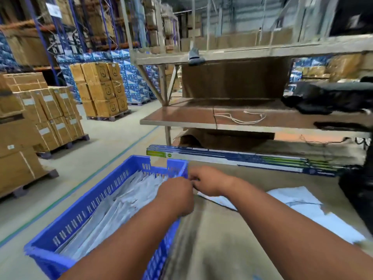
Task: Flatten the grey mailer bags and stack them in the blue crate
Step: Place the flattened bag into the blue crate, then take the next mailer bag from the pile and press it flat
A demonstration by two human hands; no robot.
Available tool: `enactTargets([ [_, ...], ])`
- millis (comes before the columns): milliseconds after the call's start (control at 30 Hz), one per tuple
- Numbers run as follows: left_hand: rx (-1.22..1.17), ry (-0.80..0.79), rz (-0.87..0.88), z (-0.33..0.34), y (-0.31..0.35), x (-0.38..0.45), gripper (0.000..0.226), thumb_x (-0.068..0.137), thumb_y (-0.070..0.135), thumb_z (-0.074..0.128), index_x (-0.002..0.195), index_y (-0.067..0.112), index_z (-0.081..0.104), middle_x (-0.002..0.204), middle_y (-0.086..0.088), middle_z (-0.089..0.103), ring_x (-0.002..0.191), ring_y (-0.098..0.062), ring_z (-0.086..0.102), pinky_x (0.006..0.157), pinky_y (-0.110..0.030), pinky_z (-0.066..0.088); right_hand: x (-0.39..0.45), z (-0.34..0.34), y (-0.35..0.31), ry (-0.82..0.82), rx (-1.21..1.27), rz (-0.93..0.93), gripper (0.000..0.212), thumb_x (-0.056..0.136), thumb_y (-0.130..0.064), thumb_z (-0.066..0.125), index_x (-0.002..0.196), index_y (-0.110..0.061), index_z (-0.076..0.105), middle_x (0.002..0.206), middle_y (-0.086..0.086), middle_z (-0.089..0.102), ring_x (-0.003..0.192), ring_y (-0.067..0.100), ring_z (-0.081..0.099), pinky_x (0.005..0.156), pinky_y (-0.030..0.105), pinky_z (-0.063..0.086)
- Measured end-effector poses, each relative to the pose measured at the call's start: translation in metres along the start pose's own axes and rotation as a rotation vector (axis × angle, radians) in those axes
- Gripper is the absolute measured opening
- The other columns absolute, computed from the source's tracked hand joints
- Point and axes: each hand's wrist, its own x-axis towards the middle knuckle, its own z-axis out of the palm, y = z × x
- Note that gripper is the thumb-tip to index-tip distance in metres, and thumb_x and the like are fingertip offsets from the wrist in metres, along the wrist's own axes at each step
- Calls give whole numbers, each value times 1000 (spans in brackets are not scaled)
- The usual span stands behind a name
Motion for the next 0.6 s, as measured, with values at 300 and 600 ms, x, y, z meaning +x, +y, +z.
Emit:
enactTargets([
  [300, -123, 36, 156, 34, 121, 55, 54, 89, 51, 65, 139, 33, 54, 138, 0, 57, 126, -27, 55, 98, -44, 50, -94, -27, 114, 62, -20, 152, 22, 90, -10, 49, 96, -27, 62, 110, 3, 71, 100, 29, 64, 85, 40, 55],
  [600, -68, -119, 119, 111, 156, 82, 57, 87, 39, 68, 140, 24, 54, 134, -8, 55, 124, -33, 56, 98, -43, 51, -113, 44, 181, -66, -62, 231, 52, 93, -40, 61, 143, -30, 54, 146, 4, 55, 133, 30, 53, 106, 42, 49],
])
